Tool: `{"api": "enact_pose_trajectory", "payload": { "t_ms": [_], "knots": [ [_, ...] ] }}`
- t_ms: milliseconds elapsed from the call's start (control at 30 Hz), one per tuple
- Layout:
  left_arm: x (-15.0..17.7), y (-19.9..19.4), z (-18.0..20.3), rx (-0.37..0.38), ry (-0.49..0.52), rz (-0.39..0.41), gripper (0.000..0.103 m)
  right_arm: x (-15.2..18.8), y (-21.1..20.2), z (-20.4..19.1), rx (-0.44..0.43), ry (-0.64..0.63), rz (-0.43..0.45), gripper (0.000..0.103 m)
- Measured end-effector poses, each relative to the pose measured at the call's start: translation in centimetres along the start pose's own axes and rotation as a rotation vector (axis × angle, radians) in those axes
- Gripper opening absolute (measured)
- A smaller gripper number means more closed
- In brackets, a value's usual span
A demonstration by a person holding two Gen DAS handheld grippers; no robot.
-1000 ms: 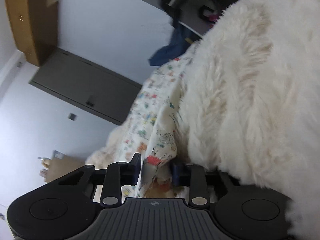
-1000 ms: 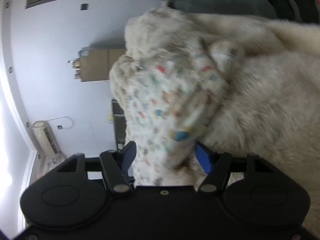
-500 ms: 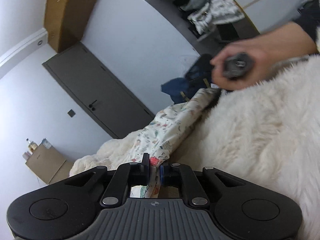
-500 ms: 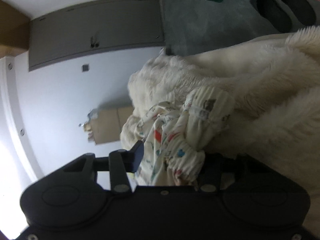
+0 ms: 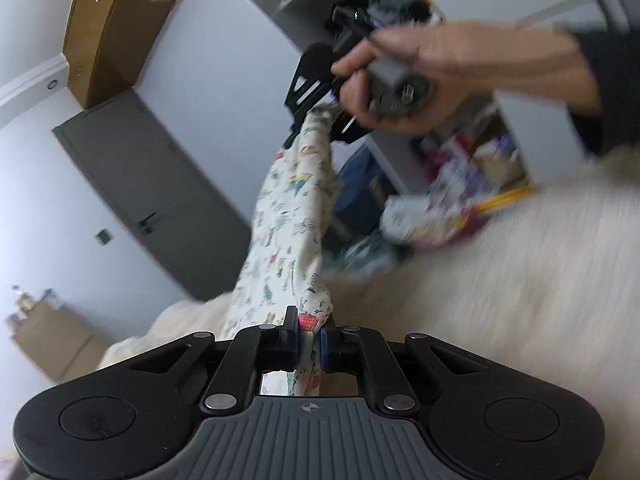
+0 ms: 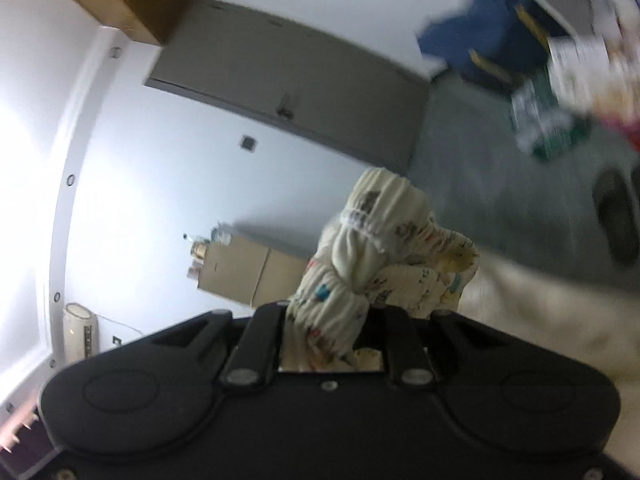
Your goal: Fold clothes
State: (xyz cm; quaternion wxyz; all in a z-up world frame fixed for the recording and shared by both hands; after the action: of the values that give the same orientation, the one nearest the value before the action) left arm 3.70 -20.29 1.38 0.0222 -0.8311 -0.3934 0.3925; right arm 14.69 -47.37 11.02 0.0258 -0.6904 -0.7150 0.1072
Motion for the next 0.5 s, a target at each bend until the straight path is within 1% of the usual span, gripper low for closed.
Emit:
{"api": "enact_pose_trajectory", "payload": {
  "t_ms": [67,100,167,200,233,267,300,333,367,400,433,467,500],
  "knots": [
    [-1.8,0.5,0.4,0.052,-0.070,0.033,0.008,-1.9,-1.8,-0.4,0.000,-0.028,0.033,0.012],
    [-2.2,0.7,0.8,0.072,-0.083,0.042,0.011,-2.9,-2.6,-0.3,0.001,-0.035,0.048,0.012],
    [-2.9,1.0,2.0,0.142,-0.099,0.056,0.030,-5.3,-4.2,0.8,0.010,-0.014,0.069,0.012],
    [-2.7,0.9,2.0,0.142,-0.099,0.052,0.035,-6.5,-4.9,1.4,0.016,-0.005,0.088,0.012],
    [-2.4,0.4,1.8,0.124,-0.107,0.040,0.043,-7.6,-5.7,2.0,0.022,0.003,0.107,0.012],
    [-1.6,-0.1,1.0,0.095,-0.129,0.021,0.049,-9.1,-6.6,2.5,0.030,0.009,0.135,0.012],
    [-0.9,-0.6,0.2,0.066,-0.151,0.002,0.052,-10.7,-7.7,2.8,0.039,0.007,0.182,0.012],
    [-0.1,-1.0,-0.7,0.039,-0.174,-0.020,0.057,-11.5,-8.3,2.9,0.043,0.011,0.208,0.012],
    [1.1,-1.2,-1.8,0.020,-0.204,-0.051,0.060,-12.6,-9.3,3.0,0.047,0.013,0.251,0.012],
    [2.5,-1.5,-3.1,0.005,-0.239,-0.090,0.061,-14.1,-10.8,2.9,0.054,0.010,0.317,0.012],
    [4.8,-1.8,-4.7,0.008,-0.288,-0.152,0.063,-14.4,-11.3,2.7,0.057,0.002,0.339,0.012],
    [6.5,-2.0,-5.6,0.013,-0.317,-0.194,0.063,-15.5,-12.5,2.5,0.069,-0.024,0.392,0.012],
    [8.0,-2.3,-6.2,0.001,-0.339,-0.221,0.063,-16.0,-13.2,1.9,0.085,-0.062,0.429,0.012]
  ]
}}
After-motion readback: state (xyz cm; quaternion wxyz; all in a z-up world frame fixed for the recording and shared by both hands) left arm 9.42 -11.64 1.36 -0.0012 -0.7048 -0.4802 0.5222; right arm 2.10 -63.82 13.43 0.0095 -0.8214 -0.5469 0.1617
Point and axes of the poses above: each gripper's, at about its wrist camera, not at the fingertips, and y roughly the way its jaws point, z to its right, x to its underside, the point moved 6 cm from there along y, roughly the way its jaws point, and after that the axes turned 14 degrees about y, right-handed, at the moved point
